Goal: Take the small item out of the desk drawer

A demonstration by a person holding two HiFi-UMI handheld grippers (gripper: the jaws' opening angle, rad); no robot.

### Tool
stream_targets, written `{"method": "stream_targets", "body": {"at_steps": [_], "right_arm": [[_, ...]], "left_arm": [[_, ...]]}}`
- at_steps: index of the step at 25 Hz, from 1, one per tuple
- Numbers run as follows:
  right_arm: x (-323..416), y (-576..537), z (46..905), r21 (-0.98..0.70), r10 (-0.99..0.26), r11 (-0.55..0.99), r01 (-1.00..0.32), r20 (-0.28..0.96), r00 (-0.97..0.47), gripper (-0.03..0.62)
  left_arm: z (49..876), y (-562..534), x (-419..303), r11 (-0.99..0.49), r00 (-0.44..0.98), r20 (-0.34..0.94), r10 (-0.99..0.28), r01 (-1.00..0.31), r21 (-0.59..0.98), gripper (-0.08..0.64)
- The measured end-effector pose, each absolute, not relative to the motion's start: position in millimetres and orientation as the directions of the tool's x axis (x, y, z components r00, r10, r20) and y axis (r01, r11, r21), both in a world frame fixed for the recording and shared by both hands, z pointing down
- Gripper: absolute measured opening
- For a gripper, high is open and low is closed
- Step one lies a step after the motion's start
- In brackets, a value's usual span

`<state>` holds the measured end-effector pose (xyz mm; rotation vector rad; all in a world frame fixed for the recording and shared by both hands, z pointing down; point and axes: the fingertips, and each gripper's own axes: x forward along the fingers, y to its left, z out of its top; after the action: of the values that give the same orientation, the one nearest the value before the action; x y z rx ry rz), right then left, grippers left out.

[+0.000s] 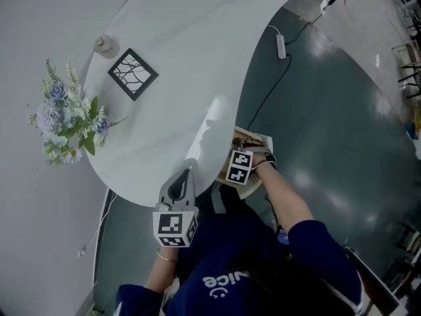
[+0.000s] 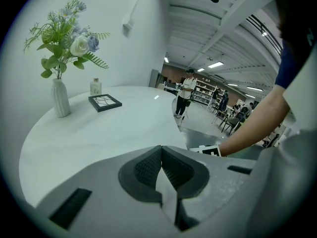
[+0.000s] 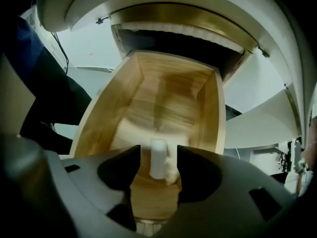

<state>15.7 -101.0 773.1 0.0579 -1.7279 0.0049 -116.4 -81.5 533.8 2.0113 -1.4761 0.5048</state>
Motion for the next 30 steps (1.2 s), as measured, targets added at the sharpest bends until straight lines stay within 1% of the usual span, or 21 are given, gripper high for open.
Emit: {"method": "stream_targets", "body": {"at_steps": [5, 14, 20, 25, 27, 29, 30], "right_arm": [[15, -100, 786, 0.029, -0.03, 1.0, -0.004, 0.992, -0.127, 0.238], [12, -102, 796, 0.041, -0.04, 0.999, 0.003, 0.991, -0.127, 0.233], [12, -101, 796, 0.043, -0.042, 0.999, 0.007, 0.992, -0.123, 0.25], [10, -95, 797, 0.083, -0.073, 0.992, 0.1, 0.992, -0.103, 0.253], [14, -97, 801, 0.106, -0.098, 0.989, 0.103, 0.992, -0.077, 0.261], [15, -95, 802, 0.098, -0.09, 0.989, 0.113, 0.994, -0.067, 0.261], [14, -90, 802, 0.086, -0.077, 0.986, 0.144, 0.995, -0.064, 0.261]], "left_arm": [[536, -79, -113, -0.233, 0.322, 0.625, -0.711, -0.947, 0.222, 0.003], [536, -82, -112, -0.252, 0.331, 0.627, -0.705, -0.944, 0.214, 0.003], [531, -82, -109, -0.28, 0.34, 0.618, -0.709, -0.94, 0.196, 0.003], [527, -82, -100, -0.32, 0.362, 0.608, -0.707, -0.93, 0.181, 0.003], [527, -81, -97, -0.328, 0.368, 0.606, -0.705, -0.927, 0.182, 0.003], [525, -80, -94, -0.336, 0.375, 0.607, -0.701, -0.924, 0.182, 0.003], [524, -81, -91, -0.35, 0.383, 0.604, -0.699, -0.92, 0.178, 0.003]]}}
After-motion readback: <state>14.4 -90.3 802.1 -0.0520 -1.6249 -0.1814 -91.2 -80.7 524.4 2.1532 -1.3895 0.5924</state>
